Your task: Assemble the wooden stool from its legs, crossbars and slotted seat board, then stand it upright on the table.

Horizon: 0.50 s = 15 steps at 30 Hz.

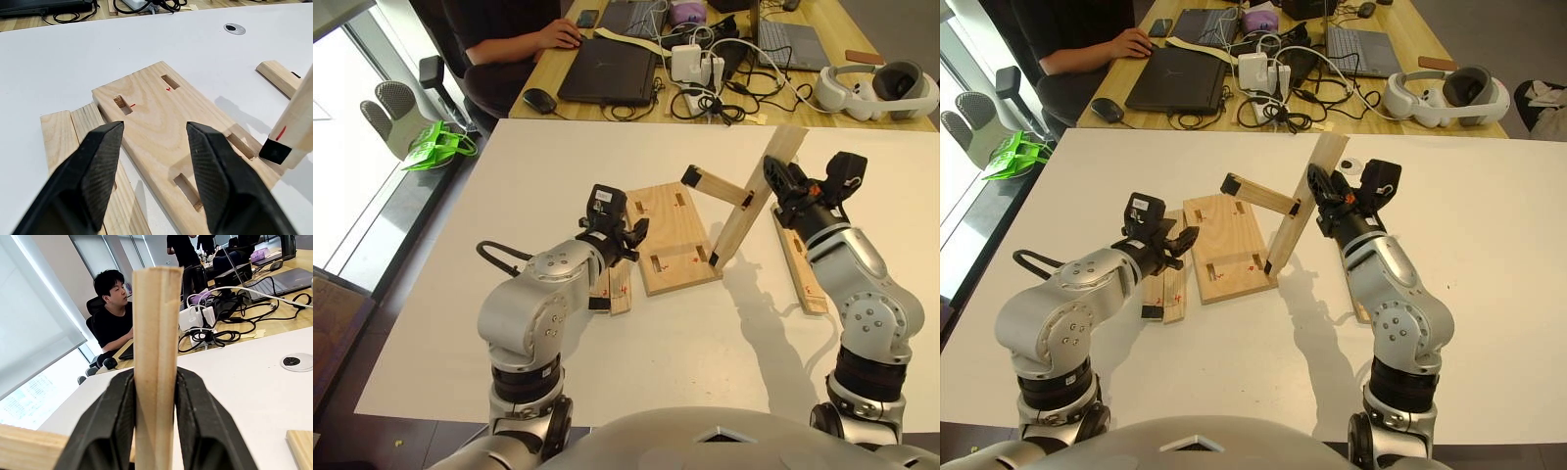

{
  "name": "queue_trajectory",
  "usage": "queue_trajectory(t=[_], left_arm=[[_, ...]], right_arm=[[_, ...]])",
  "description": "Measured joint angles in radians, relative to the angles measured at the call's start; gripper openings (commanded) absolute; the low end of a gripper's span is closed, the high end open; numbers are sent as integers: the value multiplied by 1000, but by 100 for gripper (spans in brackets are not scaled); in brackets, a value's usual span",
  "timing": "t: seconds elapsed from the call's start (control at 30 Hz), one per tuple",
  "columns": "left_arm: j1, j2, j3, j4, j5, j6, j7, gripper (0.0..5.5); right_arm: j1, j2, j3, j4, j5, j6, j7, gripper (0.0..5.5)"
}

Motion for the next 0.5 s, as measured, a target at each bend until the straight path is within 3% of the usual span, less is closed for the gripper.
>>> queue_trajectory(t=[0.5], left_arm=[[-8,-17,-21,1,0,-8,-3,237]], right_arm=[[-3,116,67,110,-97,-161,41,102]])
